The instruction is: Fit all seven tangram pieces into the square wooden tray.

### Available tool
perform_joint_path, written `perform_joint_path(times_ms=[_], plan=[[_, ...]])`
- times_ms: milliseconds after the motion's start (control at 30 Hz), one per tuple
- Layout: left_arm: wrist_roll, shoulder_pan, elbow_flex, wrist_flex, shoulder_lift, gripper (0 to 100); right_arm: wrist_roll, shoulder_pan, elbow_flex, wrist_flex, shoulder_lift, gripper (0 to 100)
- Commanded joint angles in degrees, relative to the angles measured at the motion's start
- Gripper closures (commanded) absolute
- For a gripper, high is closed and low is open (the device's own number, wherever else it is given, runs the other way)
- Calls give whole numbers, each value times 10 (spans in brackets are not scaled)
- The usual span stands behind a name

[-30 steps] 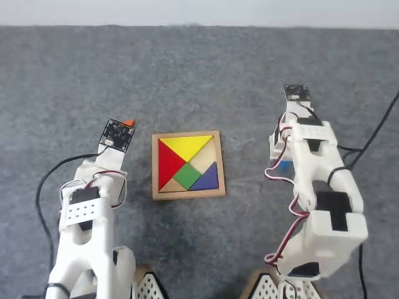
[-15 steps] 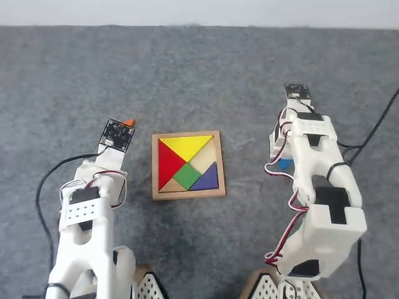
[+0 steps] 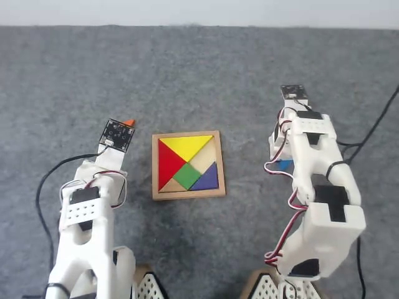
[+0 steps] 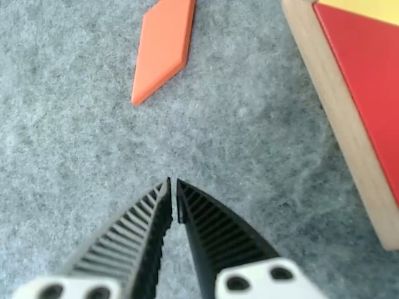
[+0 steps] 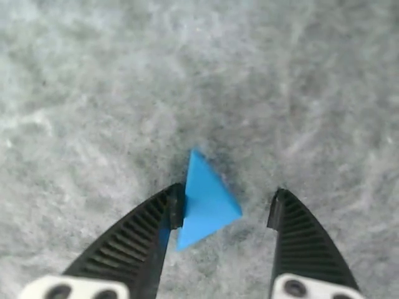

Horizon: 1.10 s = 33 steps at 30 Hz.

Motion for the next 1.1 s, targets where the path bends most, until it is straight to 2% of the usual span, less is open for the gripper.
perform_joint_path(times_ms=[0, 400, 1067], plan=[[-7, -4, -5, -10, -20, 987, 40, -23, -23, 6, 0, 842], [-7, -4, -5, -10, -20, 987, 58, -24, -23, 0, 0, 849], [-7, -3, -5, -10, -20, 987, 58, -17, -23, 2, -2, 920]])
